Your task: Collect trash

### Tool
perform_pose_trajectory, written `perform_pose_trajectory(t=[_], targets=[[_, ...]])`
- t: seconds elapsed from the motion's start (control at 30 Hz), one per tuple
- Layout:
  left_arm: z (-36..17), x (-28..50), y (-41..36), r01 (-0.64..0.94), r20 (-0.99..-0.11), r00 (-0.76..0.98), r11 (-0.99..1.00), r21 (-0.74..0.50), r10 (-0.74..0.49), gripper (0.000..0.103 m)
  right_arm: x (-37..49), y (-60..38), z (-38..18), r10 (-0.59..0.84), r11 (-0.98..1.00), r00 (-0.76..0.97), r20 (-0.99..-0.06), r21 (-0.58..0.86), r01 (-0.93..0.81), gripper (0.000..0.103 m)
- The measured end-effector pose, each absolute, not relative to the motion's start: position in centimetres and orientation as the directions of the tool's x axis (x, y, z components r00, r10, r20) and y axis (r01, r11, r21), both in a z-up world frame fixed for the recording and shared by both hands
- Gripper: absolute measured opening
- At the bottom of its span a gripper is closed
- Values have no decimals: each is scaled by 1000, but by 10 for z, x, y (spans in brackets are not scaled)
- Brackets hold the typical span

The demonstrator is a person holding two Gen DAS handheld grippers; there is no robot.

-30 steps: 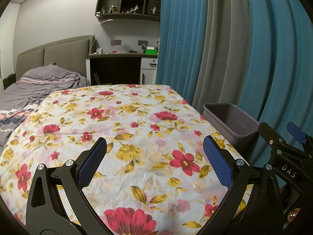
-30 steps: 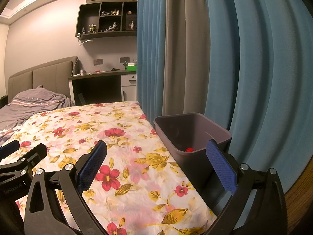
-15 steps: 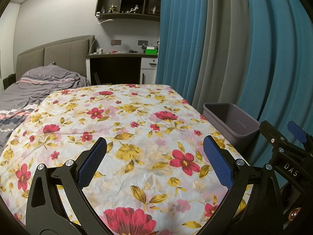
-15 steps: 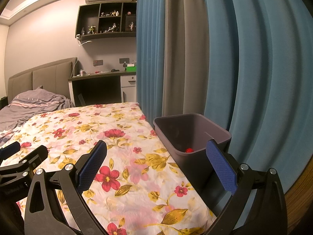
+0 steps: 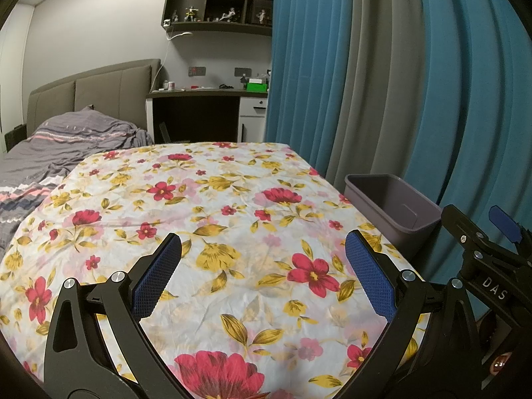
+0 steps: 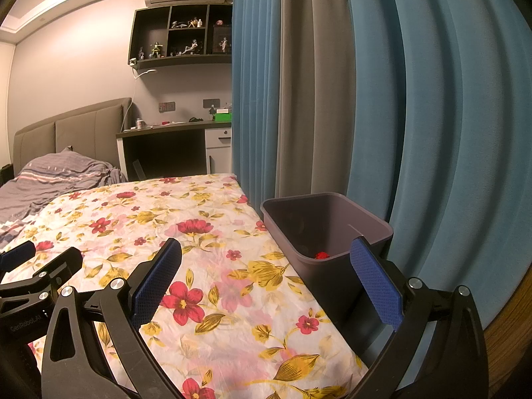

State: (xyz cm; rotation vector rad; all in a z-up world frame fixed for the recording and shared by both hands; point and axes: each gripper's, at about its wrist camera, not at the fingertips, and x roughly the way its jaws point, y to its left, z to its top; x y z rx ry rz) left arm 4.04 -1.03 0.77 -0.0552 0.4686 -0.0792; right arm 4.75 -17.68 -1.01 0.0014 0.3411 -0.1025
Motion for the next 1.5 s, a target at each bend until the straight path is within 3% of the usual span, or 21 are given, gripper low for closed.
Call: perform_pose_trajectory(t=[0.83, 1.13, 1.5], targets=[[8, 39, -14, 76, -445, 890, 994, -75, -102, 97, 47, -178, -11, -99, 995, 937, -335, -13, 100, 98], [7, 36, -14, 96, -449, 886, 993, -71, -118, 75, 48, -177, -10, -98, 995, 937, -335, -12, 100, 98], [8, 35, -15, 99, -447, 886, 992, -73, -122, 72, 48, -178, -10, -98, 995, 937, -335, -11, 100, 98]])
